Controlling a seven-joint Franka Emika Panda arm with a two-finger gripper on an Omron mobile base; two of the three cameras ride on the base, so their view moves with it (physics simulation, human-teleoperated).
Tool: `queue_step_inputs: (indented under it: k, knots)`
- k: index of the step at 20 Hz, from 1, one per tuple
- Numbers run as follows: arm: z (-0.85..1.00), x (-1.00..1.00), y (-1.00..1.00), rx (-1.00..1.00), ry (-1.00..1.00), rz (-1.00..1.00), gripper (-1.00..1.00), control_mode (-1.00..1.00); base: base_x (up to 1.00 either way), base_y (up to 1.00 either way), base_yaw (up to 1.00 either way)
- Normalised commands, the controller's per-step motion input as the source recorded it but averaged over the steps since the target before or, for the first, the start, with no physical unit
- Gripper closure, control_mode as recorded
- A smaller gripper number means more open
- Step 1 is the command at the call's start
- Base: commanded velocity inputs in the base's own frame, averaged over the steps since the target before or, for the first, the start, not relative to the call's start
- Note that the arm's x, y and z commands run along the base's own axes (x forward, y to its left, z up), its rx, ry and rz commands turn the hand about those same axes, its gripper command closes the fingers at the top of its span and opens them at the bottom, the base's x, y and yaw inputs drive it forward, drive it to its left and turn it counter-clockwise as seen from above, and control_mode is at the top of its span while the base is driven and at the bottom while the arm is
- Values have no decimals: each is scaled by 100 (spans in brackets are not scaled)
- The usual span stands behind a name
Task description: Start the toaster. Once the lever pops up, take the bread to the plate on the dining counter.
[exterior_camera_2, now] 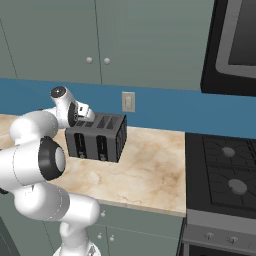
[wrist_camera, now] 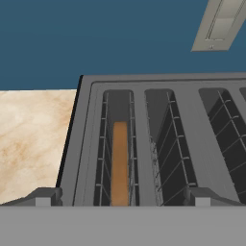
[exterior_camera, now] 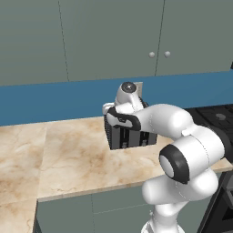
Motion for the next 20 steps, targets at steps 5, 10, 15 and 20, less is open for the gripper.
queue_step_inputs:
  k: [5,10,15,20]
  knots:
    - [0,0,0,0,0,0,-100,-100,0,0,0]
    - [0,0,0,0,0,0,-100,-100,0,0,0]
    - [0,0,0,0,0,0,-100,-100,0,0,0]
    - [0,0,0,0,0,0,-100,-100,0,0,0]
